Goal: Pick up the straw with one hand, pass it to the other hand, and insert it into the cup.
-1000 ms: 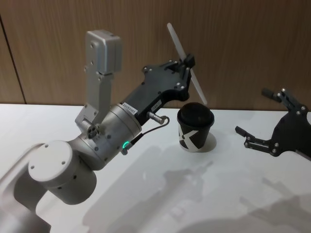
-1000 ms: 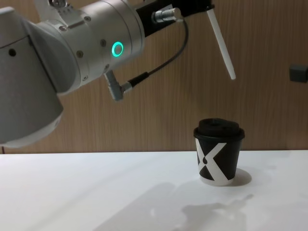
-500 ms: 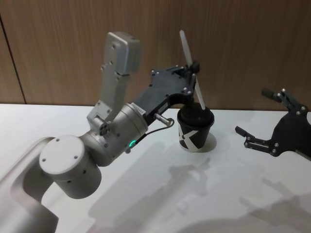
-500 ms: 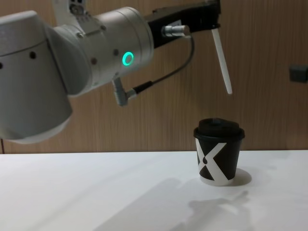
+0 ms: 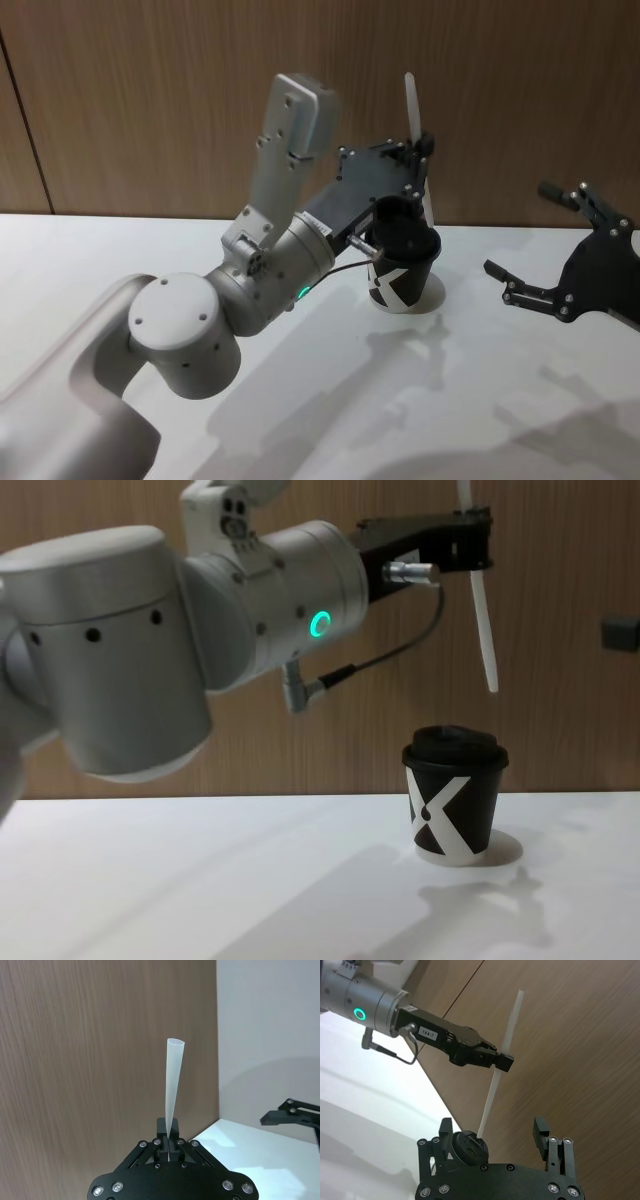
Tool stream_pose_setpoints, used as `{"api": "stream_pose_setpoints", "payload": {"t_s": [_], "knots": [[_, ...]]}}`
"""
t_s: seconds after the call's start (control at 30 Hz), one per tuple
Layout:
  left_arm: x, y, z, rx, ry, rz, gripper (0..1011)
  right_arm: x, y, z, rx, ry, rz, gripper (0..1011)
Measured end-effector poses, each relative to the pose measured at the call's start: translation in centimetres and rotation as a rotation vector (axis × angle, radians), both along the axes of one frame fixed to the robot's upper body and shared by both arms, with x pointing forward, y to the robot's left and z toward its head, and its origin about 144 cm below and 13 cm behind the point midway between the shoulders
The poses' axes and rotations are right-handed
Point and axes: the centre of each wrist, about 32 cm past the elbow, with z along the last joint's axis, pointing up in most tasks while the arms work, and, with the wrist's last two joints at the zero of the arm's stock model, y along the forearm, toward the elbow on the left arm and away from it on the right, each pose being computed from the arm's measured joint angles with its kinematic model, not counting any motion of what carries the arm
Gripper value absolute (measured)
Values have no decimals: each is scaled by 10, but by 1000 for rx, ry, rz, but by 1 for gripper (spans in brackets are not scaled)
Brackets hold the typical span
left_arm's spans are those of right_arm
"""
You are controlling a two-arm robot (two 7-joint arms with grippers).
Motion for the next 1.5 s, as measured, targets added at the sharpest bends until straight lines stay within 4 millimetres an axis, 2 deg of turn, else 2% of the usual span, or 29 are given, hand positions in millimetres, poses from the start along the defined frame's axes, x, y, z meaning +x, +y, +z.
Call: {"api": "stream_pose_setpoints", "payload": {"t_s": [1.0, 1.5], "knots": [[12, -25, -14, 120, -59, 103, 11, 0, 0, 0, 0, 0, 0, 1001], [8, -18, -24, 111, -42, 136, 11, 0, 0, 0, 0, 0, 0, 1001]]}}
